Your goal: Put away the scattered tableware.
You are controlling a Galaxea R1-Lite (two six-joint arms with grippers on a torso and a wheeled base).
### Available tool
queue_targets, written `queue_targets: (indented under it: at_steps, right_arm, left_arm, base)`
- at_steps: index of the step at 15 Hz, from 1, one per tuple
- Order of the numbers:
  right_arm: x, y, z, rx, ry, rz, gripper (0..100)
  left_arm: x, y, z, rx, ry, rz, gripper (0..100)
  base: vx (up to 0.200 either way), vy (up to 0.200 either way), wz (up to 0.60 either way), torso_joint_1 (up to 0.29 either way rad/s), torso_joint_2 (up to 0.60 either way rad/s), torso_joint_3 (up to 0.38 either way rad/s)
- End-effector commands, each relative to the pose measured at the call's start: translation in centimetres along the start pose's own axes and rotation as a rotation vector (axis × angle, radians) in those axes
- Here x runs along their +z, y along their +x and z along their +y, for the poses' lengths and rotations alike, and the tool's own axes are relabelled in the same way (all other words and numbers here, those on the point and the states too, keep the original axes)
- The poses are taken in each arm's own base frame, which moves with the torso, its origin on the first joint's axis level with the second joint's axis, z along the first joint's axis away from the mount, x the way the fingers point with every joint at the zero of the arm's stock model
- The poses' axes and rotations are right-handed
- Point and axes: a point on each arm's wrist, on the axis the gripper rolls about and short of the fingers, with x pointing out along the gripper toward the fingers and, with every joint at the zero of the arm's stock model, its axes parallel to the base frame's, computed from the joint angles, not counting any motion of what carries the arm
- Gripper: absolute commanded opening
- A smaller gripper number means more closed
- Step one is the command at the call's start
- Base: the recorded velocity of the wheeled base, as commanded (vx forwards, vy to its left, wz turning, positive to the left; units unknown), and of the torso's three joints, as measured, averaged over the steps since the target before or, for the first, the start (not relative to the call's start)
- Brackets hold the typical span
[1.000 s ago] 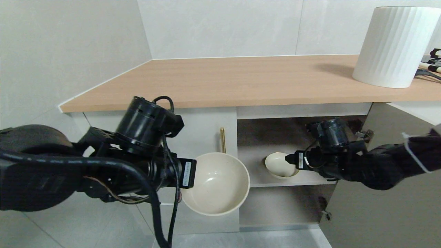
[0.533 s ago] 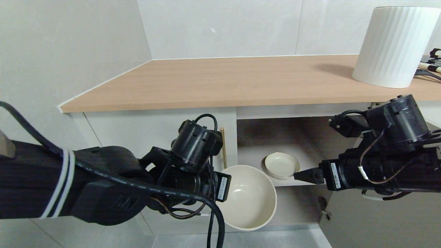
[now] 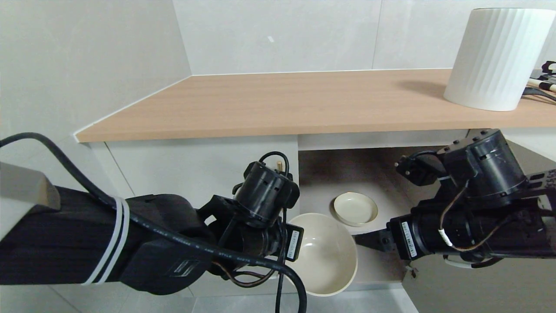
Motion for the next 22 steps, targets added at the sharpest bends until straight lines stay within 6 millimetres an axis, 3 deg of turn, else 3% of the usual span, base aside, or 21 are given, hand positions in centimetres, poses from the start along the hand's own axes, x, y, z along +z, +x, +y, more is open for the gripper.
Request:
queue_targets:
  at_steps: [1,12,13,22]
  right_arm:
    - [-0.5,2.0,0.0,-0.016,-0.002,0.059,100]
    - [-0.7,4.2,0.5,-0.010,0.024,0.066,100]
    - [-0.7,4.2,0.5,-0.008,0.023,0.065,0]
    - [-0.9,4.8,0.9,0.000,0.027,0.074,0]
  left_arm:
    - [0.4,-1.0,0.1,-0.006,-0.007,-0.026,0]
    - [-0.1,-1.3,-1.2,-0.036,0.022,-0.023,0]
    - [-0.1,-1.3,-1.3,-0.036,0.022,-0.023,0]
    - [-0.3,-0.6,-1.7,-0.039,0.026,-0.024,0]
  base:
    - [0.000,0.000,0.00,0.000,0.00,0.000]
    - [0.000,0.000,0.00,0.000,0.00,0.000]
    - [0.000,0.000,0.00,0.000,0.00,0.000]
    - [0.000,0.000,0.00,0.000,0.00,0.000]
